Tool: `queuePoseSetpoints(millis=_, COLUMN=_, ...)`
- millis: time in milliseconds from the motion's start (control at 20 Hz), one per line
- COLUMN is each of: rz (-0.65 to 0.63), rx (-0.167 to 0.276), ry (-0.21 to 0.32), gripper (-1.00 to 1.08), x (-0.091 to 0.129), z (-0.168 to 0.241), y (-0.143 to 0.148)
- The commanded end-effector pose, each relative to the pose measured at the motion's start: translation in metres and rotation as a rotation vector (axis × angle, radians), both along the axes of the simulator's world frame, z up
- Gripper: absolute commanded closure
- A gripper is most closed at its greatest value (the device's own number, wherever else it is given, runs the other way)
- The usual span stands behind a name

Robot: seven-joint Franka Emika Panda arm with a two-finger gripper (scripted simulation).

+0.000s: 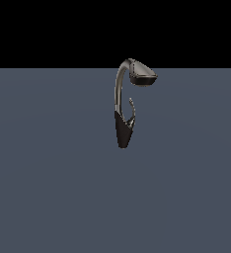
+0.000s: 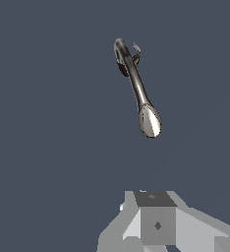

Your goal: Turn on the faucet by rotating a designated handle.

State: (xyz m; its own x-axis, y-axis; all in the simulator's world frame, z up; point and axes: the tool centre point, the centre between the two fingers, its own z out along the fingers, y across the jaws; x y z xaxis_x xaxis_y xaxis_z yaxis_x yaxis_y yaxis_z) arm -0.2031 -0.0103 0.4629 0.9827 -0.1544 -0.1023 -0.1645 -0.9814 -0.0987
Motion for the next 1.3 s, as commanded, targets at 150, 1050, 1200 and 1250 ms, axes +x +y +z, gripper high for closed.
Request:
queuePoseSetpoints(millis=150, rz=-0.112, rx=0.064, ry=0.050, gripper=1.08, x=0.035, z=-0.014, y=0.002)
queuePoseSetpoints(millis=1050, rz=-0.532, rx=0.256, ry=0.257, gripper=1.08, x=0.152, z=-0.098, y=-0.005)
queuePoseSetpoints(millis=1200, rz=-0.606, rx=0.283, ry=0.295, gripper=1.08, x=0.170, z=-0.118, y=-0.008)
queuePoseSetpoints(millis=1250, rz=-0.631, rx=0.292, ry=0.309, gripper=1.08, x=0.176, z=-0.125, y=-0.010)
